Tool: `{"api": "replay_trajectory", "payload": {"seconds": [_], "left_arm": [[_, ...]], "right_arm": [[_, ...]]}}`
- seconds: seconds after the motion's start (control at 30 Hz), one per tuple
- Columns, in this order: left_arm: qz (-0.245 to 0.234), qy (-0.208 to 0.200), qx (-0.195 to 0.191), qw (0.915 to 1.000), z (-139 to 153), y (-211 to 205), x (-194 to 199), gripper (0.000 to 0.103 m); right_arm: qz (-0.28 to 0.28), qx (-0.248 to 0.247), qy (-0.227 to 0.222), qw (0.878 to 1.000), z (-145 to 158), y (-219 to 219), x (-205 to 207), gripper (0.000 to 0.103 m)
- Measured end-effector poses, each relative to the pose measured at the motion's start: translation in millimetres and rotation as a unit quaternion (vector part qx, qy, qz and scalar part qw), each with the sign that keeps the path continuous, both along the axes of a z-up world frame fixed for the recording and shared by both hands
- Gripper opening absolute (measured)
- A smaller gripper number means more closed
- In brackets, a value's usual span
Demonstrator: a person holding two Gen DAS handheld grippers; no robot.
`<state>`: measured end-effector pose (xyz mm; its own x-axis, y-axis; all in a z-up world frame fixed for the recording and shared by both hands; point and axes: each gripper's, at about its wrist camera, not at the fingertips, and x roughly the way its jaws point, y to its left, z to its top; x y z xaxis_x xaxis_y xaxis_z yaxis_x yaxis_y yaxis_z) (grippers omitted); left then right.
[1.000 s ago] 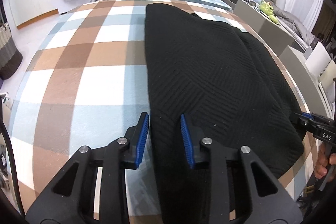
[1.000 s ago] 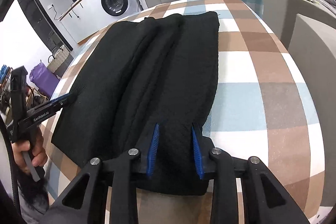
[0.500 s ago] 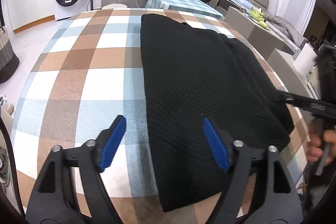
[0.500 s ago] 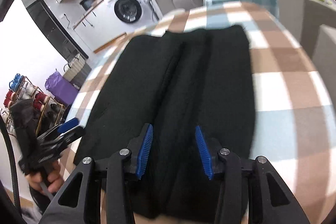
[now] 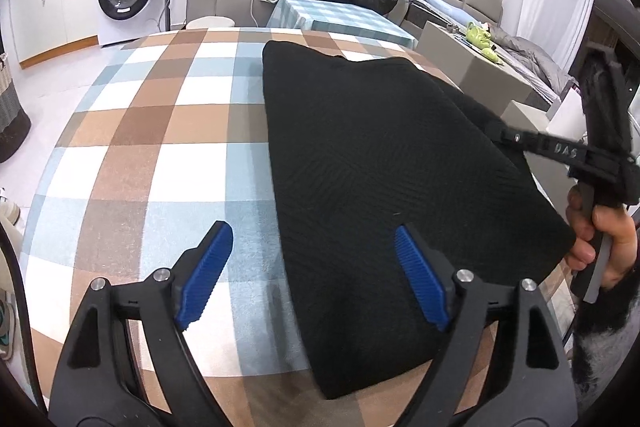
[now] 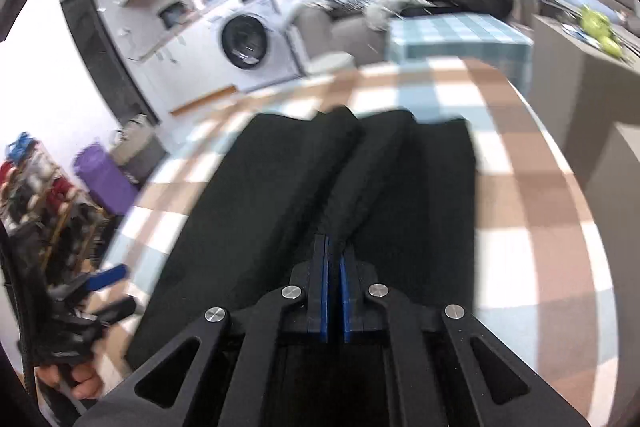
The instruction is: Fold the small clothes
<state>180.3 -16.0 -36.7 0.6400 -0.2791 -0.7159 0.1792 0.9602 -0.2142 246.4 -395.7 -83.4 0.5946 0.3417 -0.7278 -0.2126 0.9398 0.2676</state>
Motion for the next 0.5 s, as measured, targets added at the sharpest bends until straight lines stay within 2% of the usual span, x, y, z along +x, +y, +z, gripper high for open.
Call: {"api": "replay_trajectory", "payload": {"seconds": [0.1,0.2,0.23,0.33,0.47,0.5], "left_arm": [[-0.004,0.010,0.004,0.9999,-6.6,-6.3,4.1,0.082],[-0.011,0.011,0.022,0.9996,-10.6,-13.2,2.7,0.082],[-0.013,0.010,0.023,0.9996,-11.3,-13.9,1.9,0.082],[-0.013,0.013,0.023,0.9996,-14.7,-14.6,3.5,0.082],[-0.007,0.020,0.025,0.9995,-18.7,-15.1,7.2,0.082],[-0.005,0.022,0.024,0.9995,-19.2,-14.1,8.7,0.082]], "right_arm": [[-0.001,0.006,0.058,0.998,-28.9,-11.3,9.6,0.009],[0.003,0.020,0.063,0.998,-34.3,-20.8,5.1,0.015],[0.004,0.028,0.064,0.998,-33.9,-23.4,4.9,0.019],[0.003,0.043,0.061,0.997,-32.7,-25.7,9.2,0.024],[0.006,0.061,0.069,0.996,-39.2,-22.1,25.2,0.022],[0.003,0.053,0.066,0.996,-39.8,-19.0,28.7,0.012]]}}
